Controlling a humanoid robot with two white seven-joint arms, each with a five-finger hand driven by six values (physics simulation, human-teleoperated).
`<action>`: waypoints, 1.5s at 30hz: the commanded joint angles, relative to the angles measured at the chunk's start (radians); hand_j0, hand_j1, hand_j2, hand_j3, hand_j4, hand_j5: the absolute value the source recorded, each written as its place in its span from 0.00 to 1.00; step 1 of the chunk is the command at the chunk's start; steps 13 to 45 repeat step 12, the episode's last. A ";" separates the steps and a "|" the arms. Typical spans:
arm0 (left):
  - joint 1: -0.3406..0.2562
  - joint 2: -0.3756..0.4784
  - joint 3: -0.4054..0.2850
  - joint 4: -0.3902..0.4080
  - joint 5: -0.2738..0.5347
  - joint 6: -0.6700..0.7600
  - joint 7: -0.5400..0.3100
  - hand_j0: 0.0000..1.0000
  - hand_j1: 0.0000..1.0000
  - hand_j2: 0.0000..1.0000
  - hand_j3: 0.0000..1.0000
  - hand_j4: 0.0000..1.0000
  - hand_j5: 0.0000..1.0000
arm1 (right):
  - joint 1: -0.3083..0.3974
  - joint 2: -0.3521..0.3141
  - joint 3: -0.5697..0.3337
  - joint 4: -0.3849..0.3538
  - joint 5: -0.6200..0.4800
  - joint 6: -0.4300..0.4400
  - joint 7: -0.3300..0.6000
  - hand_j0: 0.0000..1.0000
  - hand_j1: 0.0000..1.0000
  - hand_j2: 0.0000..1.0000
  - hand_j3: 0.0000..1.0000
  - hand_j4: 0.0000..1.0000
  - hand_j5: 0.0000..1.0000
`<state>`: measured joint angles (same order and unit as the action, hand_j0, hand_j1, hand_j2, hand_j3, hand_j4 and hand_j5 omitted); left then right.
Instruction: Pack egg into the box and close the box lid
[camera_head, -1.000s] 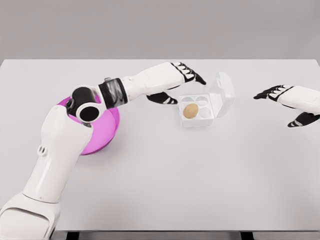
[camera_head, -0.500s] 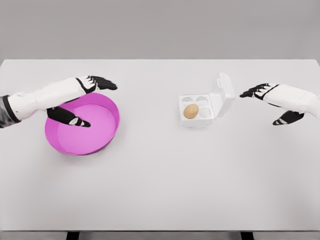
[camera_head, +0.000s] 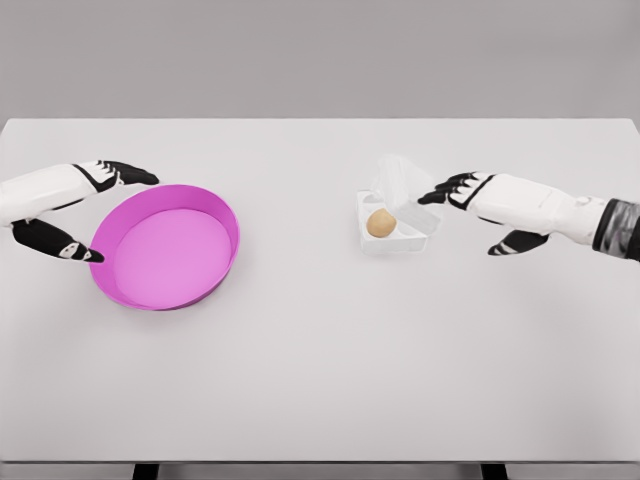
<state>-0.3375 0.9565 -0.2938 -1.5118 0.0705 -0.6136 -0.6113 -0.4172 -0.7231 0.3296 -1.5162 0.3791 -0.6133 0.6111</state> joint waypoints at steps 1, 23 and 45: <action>-0.002 0.002 0.002 0.002 0.008 0.003 0.000 1.00 1.00 1.00 1.00 1.00 1.00 | 0.000 0.042 0.008 -0.022 -0.006 0.002 0.000 1.00 1.00 1.00 1.00 1.00 1.00; -0.002 0.002 0.009 0.002 0.008 0.003 0.000 1.00 1.00 1.00 1.00 1.00 1.00 | 0.025 0.033 -0.262 0.180 -0.019 0.002 0.000 1.00 1.00 1.00 1.00 1.00 1.00; -0.002 0.002 0.009 0.002 0.008 0.003 0.000 1.00 1.00 1.00 1.00 1.00 1.00 | 0.025 0.033 -0.262 0.180 -0.019 0.002 0.000 1.00 1.00 1.00 1.00 1.00 1.00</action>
